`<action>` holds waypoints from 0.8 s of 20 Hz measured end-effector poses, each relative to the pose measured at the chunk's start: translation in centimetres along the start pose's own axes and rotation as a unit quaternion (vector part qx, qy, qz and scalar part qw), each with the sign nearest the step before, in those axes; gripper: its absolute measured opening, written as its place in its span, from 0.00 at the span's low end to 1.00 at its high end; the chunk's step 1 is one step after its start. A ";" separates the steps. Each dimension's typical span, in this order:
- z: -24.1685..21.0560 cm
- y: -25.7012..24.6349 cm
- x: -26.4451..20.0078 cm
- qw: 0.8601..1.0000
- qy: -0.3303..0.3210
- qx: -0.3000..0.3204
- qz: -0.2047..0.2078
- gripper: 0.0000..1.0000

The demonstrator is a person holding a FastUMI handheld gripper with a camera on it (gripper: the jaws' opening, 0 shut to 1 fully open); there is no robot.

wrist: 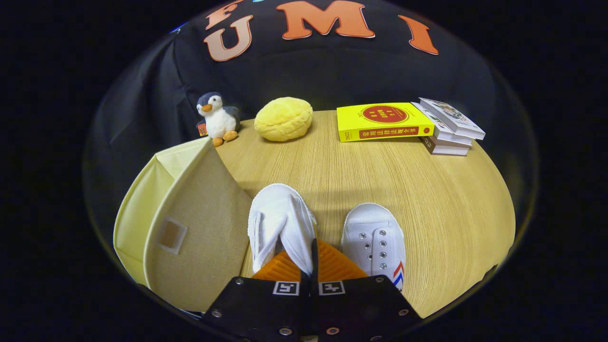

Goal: Open the storage box then place both shoes into the box .Put the left shoe in first, then the right shoe, with the right side of both shoes facing outward in a uniform manner.

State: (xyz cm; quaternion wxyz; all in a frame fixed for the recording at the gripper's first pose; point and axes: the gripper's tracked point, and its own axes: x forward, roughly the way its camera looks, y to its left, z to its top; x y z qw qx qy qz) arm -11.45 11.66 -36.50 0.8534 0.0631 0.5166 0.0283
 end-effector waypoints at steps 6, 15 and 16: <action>6.5 1.9 -5.4 0.999 -0.048 0.019 0.012 0.01; 9.9 9.8 -8.6 0.996 -0.035 0.047 0.060 0.00; 9.6 11.0 -7.9 0.996 -0.027 0.047 0.064 0.01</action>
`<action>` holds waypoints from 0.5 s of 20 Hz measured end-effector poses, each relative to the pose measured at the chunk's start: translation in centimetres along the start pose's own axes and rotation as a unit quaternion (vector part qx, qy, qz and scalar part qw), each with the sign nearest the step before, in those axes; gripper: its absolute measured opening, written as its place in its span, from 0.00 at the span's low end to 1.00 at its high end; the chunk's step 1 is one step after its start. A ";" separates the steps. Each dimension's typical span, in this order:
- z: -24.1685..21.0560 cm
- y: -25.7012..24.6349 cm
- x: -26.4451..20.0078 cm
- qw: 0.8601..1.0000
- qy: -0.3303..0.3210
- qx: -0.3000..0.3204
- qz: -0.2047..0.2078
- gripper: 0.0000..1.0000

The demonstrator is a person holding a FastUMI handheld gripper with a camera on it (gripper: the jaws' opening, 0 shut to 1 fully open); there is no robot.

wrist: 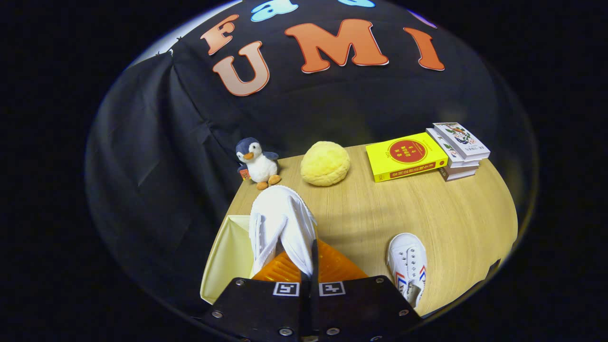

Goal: Open the storage box then place both shoes into the box .Put the left shoe in first, then the right shoe, with the right side of both shoes facing outward in a uniform manner.

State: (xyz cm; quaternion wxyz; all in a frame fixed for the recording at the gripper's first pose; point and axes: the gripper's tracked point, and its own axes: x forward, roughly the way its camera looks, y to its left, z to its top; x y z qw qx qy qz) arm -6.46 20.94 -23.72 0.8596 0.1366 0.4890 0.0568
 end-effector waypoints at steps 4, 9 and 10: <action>-1.5 4.2 1.7 1.000 0.024 -0.001 0.012 0.01; -4.5 7.5 4.2 0.998 0.061 0.002 0.004 0.01; -5.1 7.9 4.7 0.998 0.070 0.002 0.001 0.01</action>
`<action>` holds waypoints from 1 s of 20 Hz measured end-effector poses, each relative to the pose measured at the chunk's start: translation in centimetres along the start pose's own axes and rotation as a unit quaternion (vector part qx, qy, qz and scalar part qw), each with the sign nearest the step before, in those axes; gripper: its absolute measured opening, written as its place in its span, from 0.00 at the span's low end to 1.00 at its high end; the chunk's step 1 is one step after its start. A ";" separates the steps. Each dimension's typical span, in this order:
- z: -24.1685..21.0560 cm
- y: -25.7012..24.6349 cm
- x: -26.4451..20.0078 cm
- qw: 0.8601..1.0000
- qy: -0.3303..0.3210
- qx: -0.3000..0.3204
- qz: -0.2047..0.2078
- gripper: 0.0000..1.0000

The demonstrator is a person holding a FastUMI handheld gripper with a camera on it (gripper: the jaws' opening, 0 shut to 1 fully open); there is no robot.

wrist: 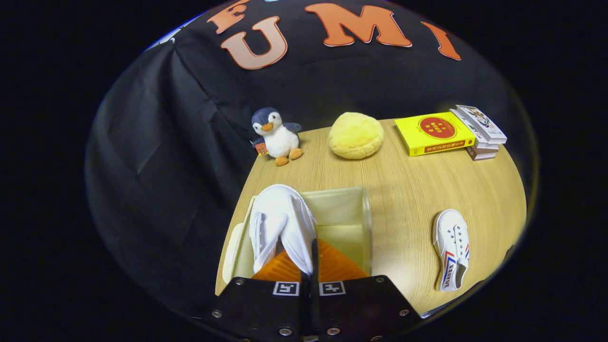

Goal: Open the storage box then place both shoes into the box .Put the left shoe in first, then the right shoe, with the right side of both shoes facing outward in a uniform manner.

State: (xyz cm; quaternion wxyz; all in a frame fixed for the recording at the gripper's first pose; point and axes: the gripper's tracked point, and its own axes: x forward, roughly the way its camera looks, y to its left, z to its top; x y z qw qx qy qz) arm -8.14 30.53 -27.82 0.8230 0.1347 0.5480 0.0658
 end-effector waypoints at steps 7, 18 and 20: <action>-2.5 1.3 3.6 0.998 0.040 0.022 -0.036 0.02; -7.1 3.6 6.1 0.986 0.137 0.091 -0.008 0.15; -6.4 4.8 5.2 0.987 0.133 0.089 0.030 0.22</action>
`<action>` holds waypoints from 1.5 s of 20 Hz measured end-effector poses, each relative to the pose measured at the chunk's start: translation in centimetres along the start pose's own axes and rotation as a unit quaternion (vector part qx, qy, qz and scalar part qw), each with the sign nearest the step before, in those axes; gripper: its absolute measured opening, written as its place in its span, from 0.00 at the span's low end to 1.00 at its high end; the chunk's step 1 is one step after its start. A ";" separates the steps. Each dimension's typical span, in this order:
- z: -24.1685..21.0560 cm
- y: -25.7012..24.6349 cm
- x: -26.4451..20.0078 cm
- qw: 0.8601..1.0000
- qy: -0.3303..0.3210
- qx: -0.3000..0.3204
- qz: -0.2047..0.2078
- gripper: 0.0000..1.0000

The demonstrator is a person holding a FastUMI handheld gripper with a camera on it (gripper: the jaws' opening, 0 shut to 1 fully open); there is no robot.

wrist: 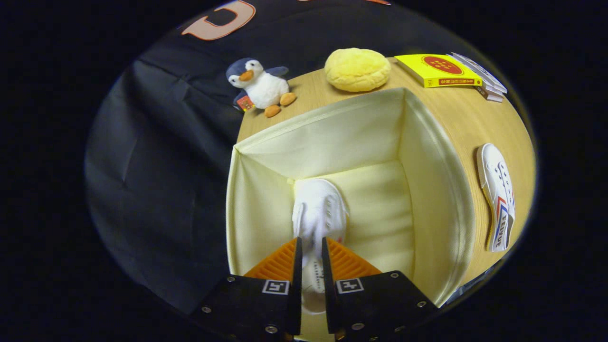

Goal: Open the storage box then place both shoes into the box .Put the left shoe in first, then the right shoe, with the right side of both shoes facing outward in a uniform manner.

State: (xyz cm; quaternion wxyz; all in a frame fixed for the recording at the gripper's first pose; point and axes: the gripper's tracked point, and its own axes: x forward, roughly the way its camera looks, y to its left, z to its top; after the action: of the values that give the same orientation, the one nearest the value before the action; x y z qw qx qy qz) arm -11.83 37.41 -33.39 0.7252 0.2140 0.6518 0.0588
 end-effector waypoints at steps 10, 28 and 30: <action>3.3 -6.1 -8.6 0.993 -0.079 -0.085 0.038 0.69; 0.5 -33.8 -12.7 0.976 -0.120 -0.123 -0.138 0.85; -0.7 -35.1 -11.8 0.975 -0.098 -0.138 -0.143 0.80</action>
State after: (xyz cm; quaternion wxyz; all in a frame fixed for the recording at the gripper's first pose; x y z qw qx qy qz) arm -21.01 1.65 -36.18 0.8088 0.0219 0.5872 0.0227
